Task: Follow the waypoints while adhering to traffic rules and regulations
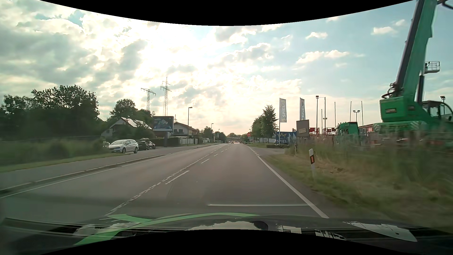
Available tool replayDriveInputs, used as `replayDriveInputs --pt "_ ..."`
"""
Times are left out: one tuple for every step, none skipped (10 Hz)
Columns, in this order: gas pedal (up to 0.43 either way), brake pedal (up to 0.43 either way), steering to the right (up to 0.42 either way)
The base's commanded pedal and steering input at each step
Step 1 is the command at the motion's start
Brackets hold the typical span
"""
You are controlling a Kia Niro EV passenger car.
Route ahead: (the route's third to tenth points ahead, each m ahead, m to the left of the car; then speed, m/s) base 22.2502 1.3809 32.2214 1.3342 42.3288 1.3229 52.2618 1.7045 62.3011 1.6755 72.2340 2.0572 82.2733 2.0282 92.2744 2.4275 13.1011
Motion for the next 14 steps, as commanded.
replayDriveInputs --pt "0.13 0.0 0.002" --pt "0.13 0.0 0.002" --pt "0.13 0.0 0.002" --pt "0.13 0.0 0.002" --pt "0.13 0.0 0.002" --pt "0.138 0.0 0.001" --pt "0.15 0.0 0.001" --pt "0.15 0.0 0.001" --pt "0.15 0.0 0.001" --pt "0.15 0.0 0.0" --pt "0.15 0.0 0.001" --pt "0.15 0.0 0.001" --pt "0.138 0.0 0.001" --pt "0.138 0.0 0.0"
